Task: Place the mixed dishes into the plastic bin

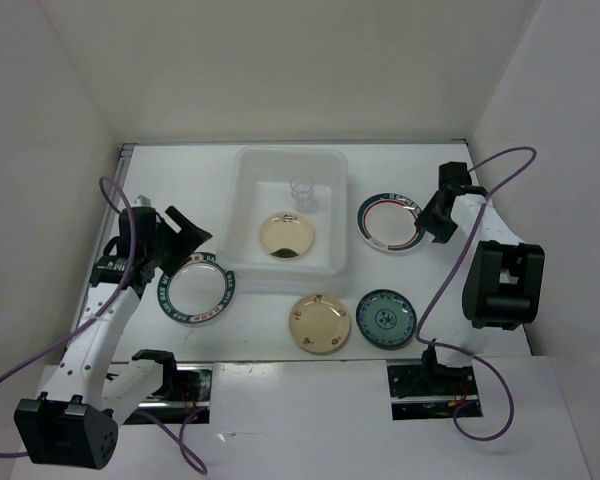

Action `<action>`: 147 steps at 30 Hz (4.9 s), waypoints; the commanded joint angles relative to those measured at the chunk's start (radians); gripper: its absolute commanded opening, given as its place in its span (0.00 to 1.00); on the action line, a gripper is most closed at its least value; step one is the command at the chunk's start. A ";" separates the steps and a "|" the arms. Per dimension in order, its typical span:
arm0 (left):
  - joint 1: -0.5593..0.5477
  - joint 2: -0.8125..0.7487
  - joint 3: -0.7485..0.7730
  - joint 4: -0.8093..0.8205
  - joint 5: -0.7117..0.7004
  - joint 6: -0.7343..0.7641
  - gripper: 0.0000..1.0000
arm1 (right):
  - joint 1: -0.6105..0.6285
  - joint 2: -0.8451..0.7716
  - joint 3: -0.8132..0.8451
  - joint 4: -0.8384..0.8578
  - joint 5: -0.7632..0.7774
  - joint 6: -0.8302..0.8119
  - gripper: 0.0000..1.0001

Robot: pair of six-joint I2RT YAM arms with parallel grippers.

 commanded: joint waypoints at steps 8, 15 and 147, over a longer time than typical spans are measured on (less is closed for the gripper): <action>0.006 -0.014 -0.034 0.050 0.031 -0.016 0.87 | -0.057 0.118 -0.032 0.116 -0.159 0.027 0.50; 0.006 -0.014 -0.034 0.050 0.031 -0.016 0.87 | -0.068 0.174 -0.043 0.172 -0.233 0.027 0.50; 0.035 0.294 0.190 -0.072 -0.510 0.352 0.93 | 0.475 -0.111 0.357 -0.028 -0.424 -0.182 0.58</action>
